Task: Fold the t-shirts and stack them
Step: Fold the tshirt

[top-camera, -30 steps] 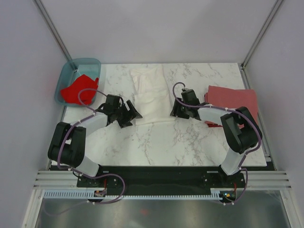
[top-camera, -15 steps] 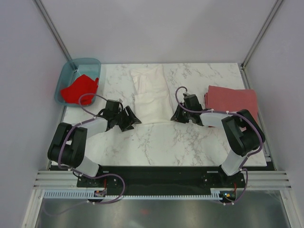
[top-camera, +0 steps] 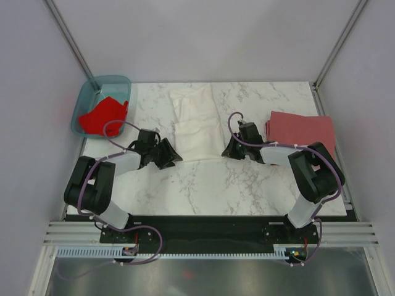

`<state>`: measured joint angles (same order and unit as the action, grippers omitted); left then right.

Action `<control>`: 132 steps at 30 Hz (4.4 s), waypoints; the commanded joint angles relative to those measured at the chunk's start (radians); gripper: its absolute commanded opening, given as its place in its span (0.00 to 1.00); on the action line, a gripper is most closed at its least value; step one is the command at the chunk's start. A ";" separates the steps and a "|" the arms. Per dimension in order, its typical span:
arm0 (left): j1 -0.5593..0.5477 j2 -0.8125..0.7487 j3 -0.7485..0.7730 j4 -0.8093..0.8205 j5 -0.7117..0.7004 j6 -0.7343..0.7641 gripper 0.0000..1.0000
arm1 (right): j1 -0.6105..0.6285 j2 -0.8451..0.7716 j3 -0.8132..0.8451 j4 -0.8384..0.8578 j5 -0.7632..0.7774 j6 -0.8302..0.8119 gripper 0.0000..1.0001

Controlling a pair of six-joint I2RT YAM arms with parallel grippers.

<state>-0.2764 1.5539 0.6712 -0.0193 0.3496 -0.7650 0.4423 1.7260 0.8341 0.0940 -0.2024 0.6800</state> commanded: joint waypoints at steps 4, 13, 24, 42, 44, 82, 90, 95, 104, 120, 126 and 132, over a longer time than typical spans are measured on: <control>0.000 0.090 0.048 0.033 0.005 0.026 0.52 | 0.007 -0.046 0.003 0.016 0.000 -0.013 0.16; 0.000 0.103 0.045 0.058 0.011 0.018 0.02 | 0.018 -0.045 0.017 0.003 0.004 -0.019 0.00; -0.014 -0.161 -0.008 -0.040 0.019 0.059 0.02 | 0.114 -0.224 -0.029 -0.028 0.077 -0.002 0.00; -0.128 -0.816 -0.150 -0.341 0.152 0.023 0.02 | 0.156 -0.781 -0.280 -0.183 0.041 0.036 0.00; -0.139 -0.857 -0.165 -0.363 0.172 0.010 0.02 | 0.162 -0.848 -0.294 -0.211 0.031 0.041 0.00; 0.029 -0.442 0.074 -0.266 0.229 -0.068 0.02 | 0.104 -0.364 0.220 -0.202 0.213 -0.099 0.00; 0.173 -0.189 0.174 -0.150 0.275 -0.083 0.02 | 0.067 -0.056 0.492 -0.136 0.175 -0.134 0.00; 0.241 0.058 0.310 -0.044 0.279 -0.166 0.02 | 0.042 0.190 0.670 -0.070 0.133 -0.119 0.00; 0.252 0.293 0.576 -0.228 0.138 -0.094 0.82 | -0.013 0.353 0.731 -0.045 0.110 -0.152 0.91; 0.218 0.117 0.162 0.113 0.219 -0.108 0.77 | 0.033 0.256 0.357 -0.030 0.006 -0.120 0.60; 0.209 0.055 0.104 0.133 0.213 -0.085 0.78 | 0.091 0.083 0.121 -0.039 0.057 -0.065 0.59; 0.187 0.032 0.134 0.108 0.169 -0.056 0.80 | 0.084 -0.039 0.100 -0.063 0.164 -0.062 0.98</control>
<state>-0.0814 1.6062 0.7727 0.0521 0.5285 -0.8722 0.5404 1.7226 0.9127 0.0566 -0.1181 0.6090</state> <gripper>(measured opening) 0.793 0.966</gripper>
